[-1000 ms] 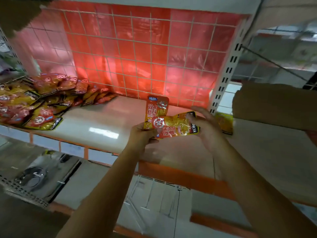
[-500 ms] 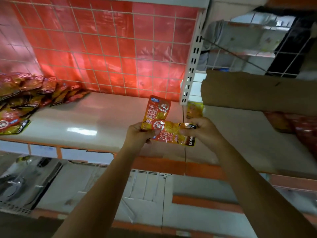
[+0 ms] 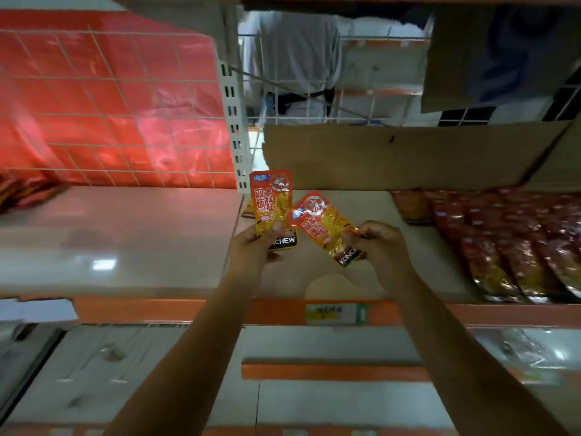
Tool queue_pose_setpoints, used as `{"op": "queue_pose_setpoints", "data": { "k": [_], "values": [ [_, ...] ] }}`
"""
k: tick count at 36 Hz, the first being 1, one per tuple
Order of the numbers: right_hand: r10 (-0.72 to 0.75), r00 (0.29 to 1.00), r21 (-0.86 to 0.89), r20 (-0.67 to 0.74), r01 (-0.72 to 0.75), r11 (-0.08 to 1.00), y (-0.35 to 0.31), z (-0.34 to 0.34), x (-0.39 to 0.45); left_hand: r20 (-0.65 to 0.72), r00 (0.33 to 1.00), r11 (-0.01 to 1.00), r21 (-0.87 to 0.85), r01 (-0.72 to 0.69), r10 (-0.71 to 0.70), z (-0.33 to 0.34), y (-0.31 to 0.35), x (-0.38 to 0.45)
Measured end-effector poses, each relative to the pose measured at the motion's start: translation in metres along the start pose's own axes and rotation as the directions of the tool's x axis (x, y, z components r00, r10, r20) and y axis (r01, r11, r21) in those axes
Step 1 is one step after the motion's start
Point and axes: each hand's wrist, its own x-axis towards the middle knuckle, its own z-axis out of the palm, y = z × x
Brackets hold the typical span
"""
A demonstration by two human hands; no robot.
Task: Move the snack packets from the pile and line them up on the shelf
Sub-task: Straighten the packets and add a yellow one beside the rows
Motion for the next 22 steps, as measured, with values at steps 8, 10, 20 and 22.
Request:
{"op": "queue_pose_setpoints", "data": {
  "k": [8,10,20,22],
  "values": [
    [0.002,0.980,0.018,-0.198,0.001,1.000,0.016,-0.108,0.010,-0.025,0.998,0.996,-0.064,0.058,-0.060,0.102,-0.038,-0.010],
    [-0.014,0.966,-0.048,-0.260,0.001,0.999,0.018,-0.125,0.015,-0.030,0.997,0.995,-0.059,0.075,-0.077,0.118,-0.044,-0.012],
    [-0.150,0.971,-0.672,-0.185,-0.014,0.741,-0.005,-0.138,0.070,-0.078,0.994,0.997,0.029,0.075,-0.073,0.148,-0.051,-0.010],
    [-0.117,0.983,-0.750,-0.139,-0.027,0.661,-0.006,-0.136,0.078,-0.082,0.993,0.996,0.024,0.085,-0.083,0.150,-0.050,-0.008]
  ]
}}
